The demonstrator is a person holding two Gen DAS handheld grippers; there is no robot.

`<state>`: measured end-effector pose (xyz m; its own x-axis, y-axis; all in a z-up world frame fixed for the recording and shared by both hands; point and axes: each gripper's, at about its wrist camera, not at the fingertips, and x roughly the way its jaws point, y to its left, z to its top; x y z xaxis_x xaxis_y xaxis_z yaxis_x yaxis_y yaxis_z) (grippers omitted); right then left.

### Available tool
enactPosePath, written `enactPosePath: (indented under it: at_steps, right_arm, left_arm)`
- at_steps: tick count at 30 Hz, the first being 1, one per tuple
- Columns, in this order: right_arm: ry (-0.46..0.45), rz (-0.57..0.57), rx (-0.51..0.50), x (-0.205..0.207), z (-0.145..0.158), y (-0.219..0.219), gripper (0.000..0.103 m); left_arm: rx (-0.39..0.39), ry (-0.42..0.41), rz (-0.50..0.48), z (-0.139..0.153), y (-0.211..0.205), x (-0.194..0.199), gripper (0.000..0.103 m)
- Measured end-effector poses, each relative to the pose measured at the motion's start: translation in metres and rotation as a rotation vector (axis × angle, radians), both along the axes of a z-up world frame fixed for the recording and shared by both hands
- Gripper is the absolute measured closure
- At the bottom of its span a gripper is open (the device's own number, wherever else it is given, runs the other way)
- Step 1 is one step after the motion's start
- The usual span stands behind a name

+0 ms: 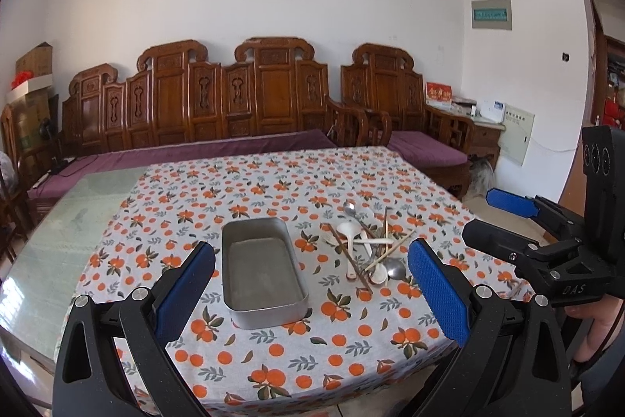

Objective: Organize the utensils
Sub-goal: 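Grasp a wooden chopstick from the pile with the left tool while the right tool approaches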

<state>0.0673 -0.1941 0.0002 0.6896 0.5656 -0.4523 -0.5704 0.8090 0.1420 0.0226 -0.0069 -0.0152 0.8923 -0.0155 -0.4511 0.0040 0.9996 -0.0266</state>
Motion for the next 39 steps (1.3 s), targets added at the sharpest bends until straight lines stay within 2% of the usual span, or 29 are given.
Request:
enactPosePath:
  at_steps: [14, 20, 22, 26, 27, 31, 34, 39]
  right_arm:
    - [0.095, -0.076, -0.066, 0.066, -0.061, -0.012, 0.003]
    - [0.153, -0.095, -0.084, 0.107, -0.083, -0.020, 0.027]
    - [0.172, -0.090, -0.088, 0.120, -0.090, -0.021, 0.041]
    - [0.216, -0.090, -0.097, 0.149, -0.103, -0.024, 0.056]
    - [0.223, -0.093, -0.100, 0.156, -0.106, -0.025, 0.060]
    - [0.255, -0.122, -0.095, 0.174, -0.121, -0.035, 0.063]
    - [0.299, -0.145, -0.073, 0.181, -0.139, -0.045, 0.063]
    - [0.344, -0.177, -0.080, 0.188, -0.162, -0.056, 0.063]
  left_arm:
    - [0.028, 0.136, -0.023, -0.044, -0.005, 0.061, 0.008]
    - [0.049, 0.190, -0.037, -0.058, -0.009, 0.088, 0.008]
    - [0.040, 0.205, -0.050, -0.061, -0.011, 0.097, 0.008]
    - [0.042, 0.211, -0.058, -0.068, -0.016, 0.112, 0.008]
    - [0.042, 0.210, -0.062, -0.068, -0.018, 0.116, 0.011]
    - [0.038, 0.215, -0.073, -0.072, -0.026, 0.129, 0.024]
    - [0.022, 0.237, -0.089, -0.078, -0.032, 0.143, 0.031]
    - [0.020, 0.294, -0.104, -0.097, -0.044, 0.173, 0.036]
